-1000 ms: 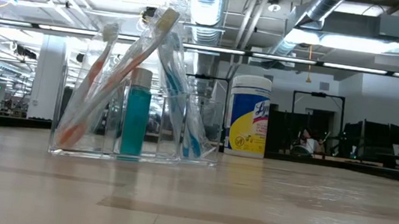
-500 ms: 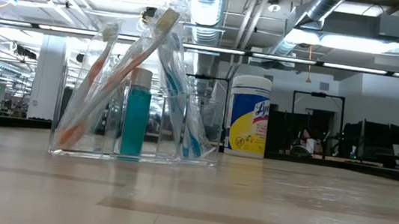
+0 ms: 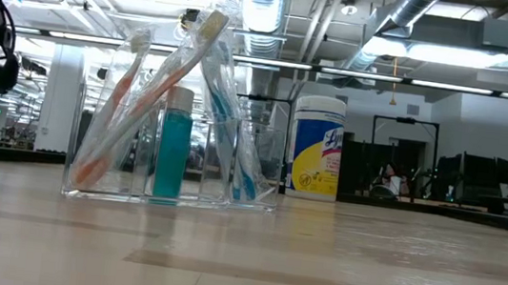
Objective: Pick & Place toothbrushing station
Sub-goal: Return to Home Position
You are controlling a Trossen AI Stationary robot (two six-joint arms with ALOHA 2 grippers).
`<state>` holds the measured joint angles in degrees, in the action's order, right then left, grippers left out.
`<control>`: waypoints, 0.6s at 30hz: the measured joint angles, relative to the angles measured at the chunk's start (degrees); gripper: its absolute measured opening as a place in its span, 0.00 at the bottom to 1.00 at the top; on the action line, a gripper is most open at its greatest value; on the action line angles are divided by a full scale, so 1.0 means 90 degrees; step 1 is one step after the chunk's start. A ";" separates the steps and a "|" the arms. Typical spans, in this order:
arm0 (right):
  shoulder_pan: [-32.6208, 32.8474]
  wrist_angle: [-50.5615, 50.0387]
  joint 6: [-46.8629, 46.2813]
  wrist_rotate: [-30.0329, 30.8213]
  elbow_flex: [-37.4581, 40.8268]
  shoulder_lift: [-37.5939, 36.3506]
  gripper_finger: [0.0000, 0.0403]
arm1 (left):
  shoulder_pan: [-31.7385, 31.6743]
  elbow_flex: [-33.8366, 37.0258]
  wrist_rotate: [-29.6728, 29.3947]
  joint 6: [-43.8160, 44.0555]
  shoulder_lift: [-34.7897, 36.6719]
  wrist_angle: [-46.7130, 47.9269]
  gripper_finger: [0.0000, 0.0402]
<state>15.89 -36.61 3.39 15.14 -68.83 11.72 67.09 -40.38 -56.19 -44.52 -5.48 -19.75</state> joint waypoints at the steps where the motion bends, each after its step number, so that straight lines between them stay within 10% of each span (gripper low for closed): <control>1: -0.0097 -0.0048 0.0012 -0.0010 0.0079 -0.0202 0.62 | 0.0000 -0.0002 -0.0081 0.0019 0.0004 0.0028 0.41; 18: -0.1541 -0.1322 -0.0444 -0.0357 0.0096 -0.1248 0.62 | -0.0556 0.1039 -0.0487 0.0796 0.0588 -0.0449 0.41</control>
<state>2.02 -48.51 -0.60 11.92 -67.96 0.49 62.09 -31.03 -60.57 -37.36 -0.19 -23.79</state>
